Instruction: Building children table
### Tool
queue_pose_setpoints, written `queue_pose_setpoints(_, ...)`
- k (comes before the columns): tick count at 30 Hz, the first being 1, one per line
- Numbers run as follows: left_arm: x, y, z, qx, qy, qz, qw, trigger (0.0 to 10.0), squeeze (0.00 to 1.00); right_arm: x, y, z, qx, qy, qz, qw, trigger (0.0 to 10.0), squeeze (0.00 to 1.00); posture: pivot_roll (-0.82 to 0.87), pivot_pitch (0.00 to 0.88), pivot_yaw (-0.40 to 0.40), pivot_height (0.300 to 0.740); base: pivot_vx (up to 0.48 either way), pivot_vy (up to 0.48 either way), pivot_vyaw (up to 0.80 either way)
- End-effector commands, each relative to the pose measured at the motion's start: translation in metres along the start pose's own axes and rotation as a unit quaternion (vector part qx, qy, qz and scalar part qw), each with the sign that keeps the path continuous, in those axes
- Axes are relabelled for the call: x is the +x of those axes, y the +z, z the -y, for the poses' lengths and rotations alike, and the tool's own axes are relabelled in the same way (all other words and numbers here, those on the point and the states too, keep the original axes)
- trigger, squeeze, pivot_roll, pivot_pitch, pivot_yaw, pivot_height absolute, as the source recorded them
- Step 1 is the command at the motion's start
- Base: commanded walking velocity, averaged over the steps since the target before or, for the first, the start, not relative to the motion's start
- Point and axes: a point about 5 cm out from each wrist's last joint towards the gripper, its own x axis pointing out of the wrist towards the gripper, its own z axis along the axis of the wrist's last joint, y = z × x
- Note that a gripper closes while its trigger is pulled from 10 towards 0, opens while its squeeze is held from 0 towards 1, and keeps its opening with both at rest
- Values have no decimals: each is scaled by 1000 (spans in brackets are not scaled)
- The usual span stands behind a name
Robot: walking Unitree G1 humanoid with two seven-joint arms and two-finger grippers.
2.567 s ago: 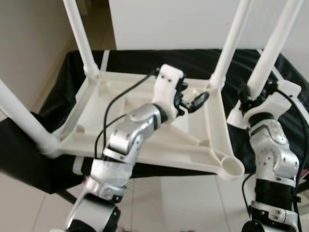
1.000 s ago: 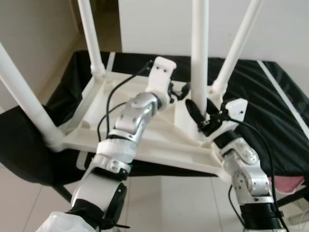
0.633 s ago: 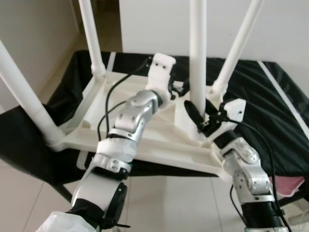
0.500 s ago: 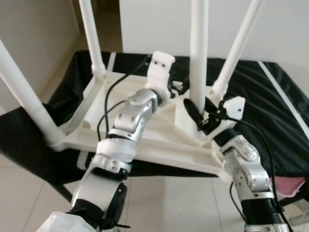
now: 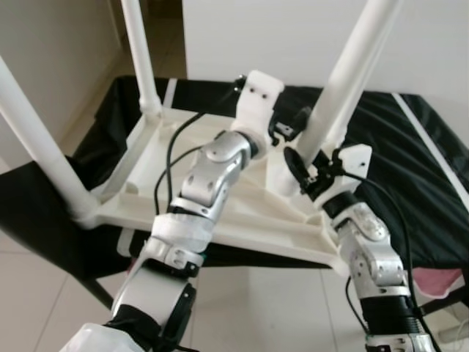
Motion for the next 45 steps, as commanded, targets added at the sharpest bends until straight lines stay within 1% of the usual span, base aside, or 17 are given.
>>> queue_pose_setpoints(1,9,12,25,7,-86,27,996,10000,0,5,-5,-5,4,11,-14,1000,10000,0,29,0,-65,740,0,0,0)
queue_pose_setpoints(9,8,12,15,13,-50,29,998,10000,0,5,-2,-4,6,-1,-5,1000,10000,0,23,0,-54,740,0,0,0)
queue_pose_setpoints(11,4,9,0,14,14,37,999,10000,0,4,1,1,9,-23,4,1000,10000,0,6,0,-45,740,0,0,0)
queue_pose_setpoints(13,-3,4,-8,-10,47,48,998,10000,0,3,3,6,8,-45,9,999,10000,0,6,0,-45,740,0,0,0)
queue_pose_setpoints(16,-10,-1,-7,-43,49,52,997,10000,0,2,4,11,7,-61,11,998,10000,0,1,0,-40,740,0,0,0)
queue_pose_setpoints(17,-17,-7,-3,-61,37,54,996,10000,0,1,5,13,15,-70,16,997,2706,0,-1,0,-40,740,0,0,0)
queue_pose_setpoints(18,-17,-7,-3,-61,37,54,996,10000,0,1,5,13,15,-70,16,997,2706,0,-1,0,-40,740,0,0,0)
queue_pose_setpoints(19,-20,-8,-1,-64,32,57,996,10000,0,1,6,14,17,-74,18,997,0,0,-1,0,-40,740,0,0,0)
queue_pose_setpoints(21,-22,-9,1,-66,26,60,996,10000,0,1,6,15,18,-75,20,997,0,0,-3,1,-39,740,0,0,0)
queue_pose_setpoints(22,-27,-11,4,-71,11,70,995,10000,0,1,7,16,16,-83,22,996,4471,0,-3,2,-39,740,0,0,0)
queue_pose_setpoints(23,-27,-11,4,-71,11,70,995,10000,0,1,7,16,16,-83,22,996,4471,0,-3,2,-39,740,0,0,0)
queue_pose_setpoints(24,-32,-11,8,-61,-6,82,995,10000,0,1,8,17,17,-89,23,996,10000,0,-2,4,-39,740,0,0,0)
queue_pose_setpoints(31,-48,-15,21,-32,-71,101,992,10000,0,1,10,21,5,-104,28,994,10000,0,2,9,-47,740,0,0,0)
queue_pose_setpoints(34,-56,-30,25,9,-87,90,992,10000,0,3,11,22,0,-115,32,993,10000,0,5,6,-54,740,0,0,0)
queue_pose_setpoints(36,-57,-35,25,15,-85,84,993,10000,0,4,11,22,-2,-118,34,992,10000,0,5,6,-54,740,0,0,0)
queue_pose_setpoints(38,-61,-39,22,-2,-73,83,994,10000,0,6,11,21,-2,-122,34,992,10000,0,-6,0,-67,740,0,0,0)
queue_pose_setpoints(45,-63,-38,24,-20,-79,89,993,10000,0,8,11,19,-1,-120,33,992,10000,0,4,0,-80,740,0,0,0)
